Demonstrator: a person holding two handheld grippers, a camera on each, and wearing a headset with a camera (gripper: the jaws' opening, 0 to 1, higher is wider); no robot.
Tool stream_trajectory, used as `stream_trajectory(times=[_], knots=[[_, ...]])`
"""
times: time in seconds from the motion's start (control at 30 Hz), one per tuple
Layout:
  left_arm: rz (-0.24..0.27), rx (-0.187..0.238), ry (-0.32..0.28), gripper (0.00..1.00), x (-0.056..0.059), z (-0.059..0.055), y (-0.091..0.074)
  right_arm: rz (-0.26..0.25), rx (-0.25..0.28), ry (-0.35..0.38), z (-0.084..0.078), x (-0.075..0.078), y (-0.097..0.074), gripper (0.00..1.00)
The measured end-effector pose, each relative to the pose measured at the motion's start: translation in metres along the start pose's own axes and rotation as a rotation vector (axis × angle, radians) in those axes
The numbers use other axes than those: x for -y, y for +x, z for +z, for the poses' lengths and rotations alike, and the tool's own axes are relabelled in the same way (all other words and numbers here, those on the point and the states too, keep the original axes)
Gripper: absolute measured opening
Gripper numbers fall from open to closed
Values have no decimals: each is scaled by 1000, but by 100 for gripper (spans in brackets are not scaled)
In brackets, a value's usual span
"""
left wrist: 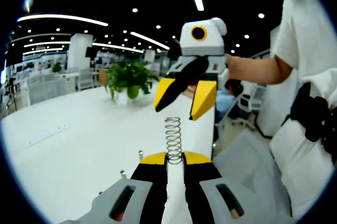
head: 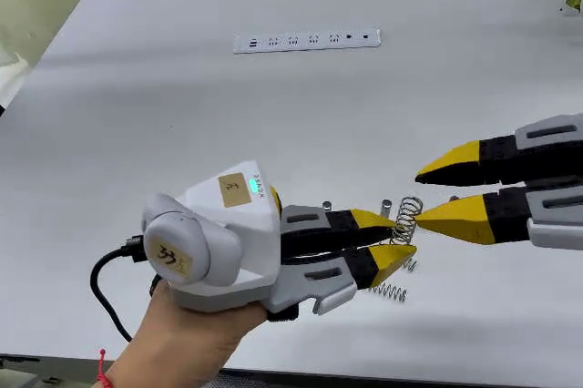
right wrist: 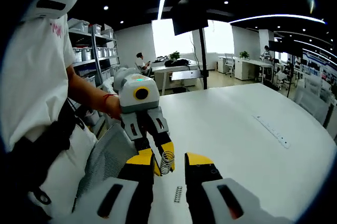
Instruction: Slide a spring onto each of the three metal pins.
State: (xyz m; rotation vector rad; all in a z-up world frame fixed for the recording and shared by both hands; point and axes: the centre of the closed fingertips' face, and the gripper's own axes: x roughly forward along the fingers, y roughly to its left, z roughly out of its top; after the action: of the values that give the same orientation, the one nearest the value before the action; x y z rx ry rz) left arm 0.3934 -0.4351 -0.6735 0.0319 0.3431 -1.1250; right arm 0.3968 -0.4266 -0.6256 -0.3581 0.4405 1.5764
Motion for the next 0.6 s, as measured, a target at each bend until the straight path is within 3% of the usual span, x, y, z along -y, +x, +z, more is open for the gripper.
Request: stream_trajectory(times=[0.33,0.6], knots=[[-40,-28,25,10,6,-3,5,196,-254,-256,-11,-10,8,24],[-64,-37,35,10,10,-5,8,332,-410,-375,-18,-16,9,21]])
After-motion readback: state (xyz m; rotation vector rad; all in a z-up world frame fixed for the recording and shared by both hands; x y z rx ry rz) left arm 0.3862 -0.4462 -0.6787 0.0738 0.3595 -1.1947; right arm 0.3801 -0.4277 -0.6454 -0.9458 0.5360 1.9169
